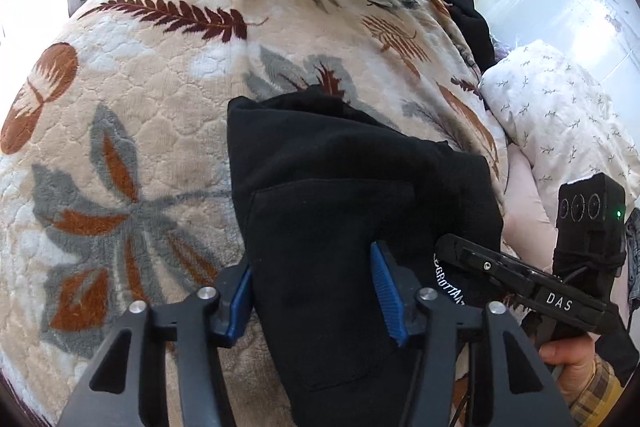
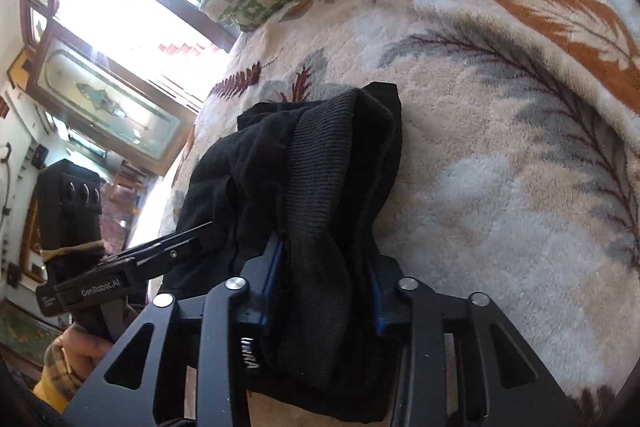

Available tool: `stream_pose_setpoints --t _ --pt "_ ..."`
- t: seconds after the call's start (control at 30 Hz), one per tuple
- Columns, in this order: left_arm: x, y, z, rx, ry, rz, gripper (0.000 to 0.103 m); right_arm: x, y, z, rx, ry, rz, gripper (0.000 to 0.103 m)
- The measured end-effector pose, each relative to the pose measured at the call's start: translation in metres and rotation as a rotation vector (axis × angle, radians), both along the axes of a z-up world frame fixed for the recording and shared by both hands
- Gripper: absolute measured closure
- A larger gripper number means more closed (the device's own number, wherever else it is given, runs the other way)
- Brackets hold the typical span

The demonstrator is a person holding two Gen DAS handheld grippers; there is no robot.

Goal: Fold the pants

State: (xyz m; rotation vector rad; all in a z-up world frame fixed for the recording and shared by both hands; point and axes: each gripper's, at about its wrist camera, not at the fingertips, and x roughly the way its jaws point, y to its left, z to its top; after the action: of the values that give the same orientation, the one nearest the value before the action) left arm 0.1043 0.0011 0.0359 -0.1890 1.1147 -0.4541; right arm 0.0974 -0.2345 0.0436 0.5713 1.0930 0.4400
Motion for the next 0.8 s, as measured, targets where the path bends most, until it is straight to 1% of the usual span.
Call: stream_pose_setpoints --t 0.07,0.17,0.23,0.3,0.33,0.4,0.5,0.53,0.63,0.7,0.73,0.8 --pt "-0.001 0.002 0.002 -0.009 0.001 0.002 0.053 -0.002 0.004 0.005 -0.026 -0.017 0.011 0.072" --pt "-0.002 0.000 0.002 0.001 0.000 0.000 0.054 -0.001 0.007 0.006 -0.042 -0.017 0.011 0.072" --pt "0.000 0.000 0.000 0.004 0.015 -0.001 0.051 0.000 0.006 0.004 -0.034 -0.003 0.005 0.070" --pt "0.003 0.001 -0.005 -0.013 0.059 0.004 0.042 0.002 0.003 -0.002 -0.004 0.026 -0.005 0.066" --pt "0.005 0.001 -0.009 -0.020 0.089 -0.002 0.039 0.003 0.001 -0.003 0.000 0.035 -0.004 0.063" --pt "0.006 0.000 -0.010 -0.019 0.096 -0.019 0.035 0.003 -0.002 -0.007 0.022 0.041 0.004 0.063" --pt "0.002 -0.007 -0.010 0.021 0.074 -0.042 0.034 0.003 -0.008 -0.012 0.068 0.052 -0.006 0.063" --pt "0.001 -0.009 -0.010 0.030 0.066 -0.043 0.034 0.003 -0.008 -0.012 0.068 0.051 -0.007 0.063" --pt "-0.003 -0.013 -0.008 0.050 0.031 -0.042 0.038 0.001 -0.004 -0.009 0.035 0.032 0.001 0.067" --pt "-0.005 -0.014 -0.005 0.054 0.015 -0.042 0.045 -0.001 -0.002 -0.006 0.017 0.018 -0.001 0.070" --pt "-0.006 -0.014 -0.003 0.052 0.008 -0.040 0.046 -0.002 -0.001 -0.003 0.011 0.008 -0.004 0.072" --pt "-0.006 -0.014 0.000 0.050 -0.001 -0.035 0.053 -0.003 0.001 0.003 -0.007 -0.011 -0.003 0.073"
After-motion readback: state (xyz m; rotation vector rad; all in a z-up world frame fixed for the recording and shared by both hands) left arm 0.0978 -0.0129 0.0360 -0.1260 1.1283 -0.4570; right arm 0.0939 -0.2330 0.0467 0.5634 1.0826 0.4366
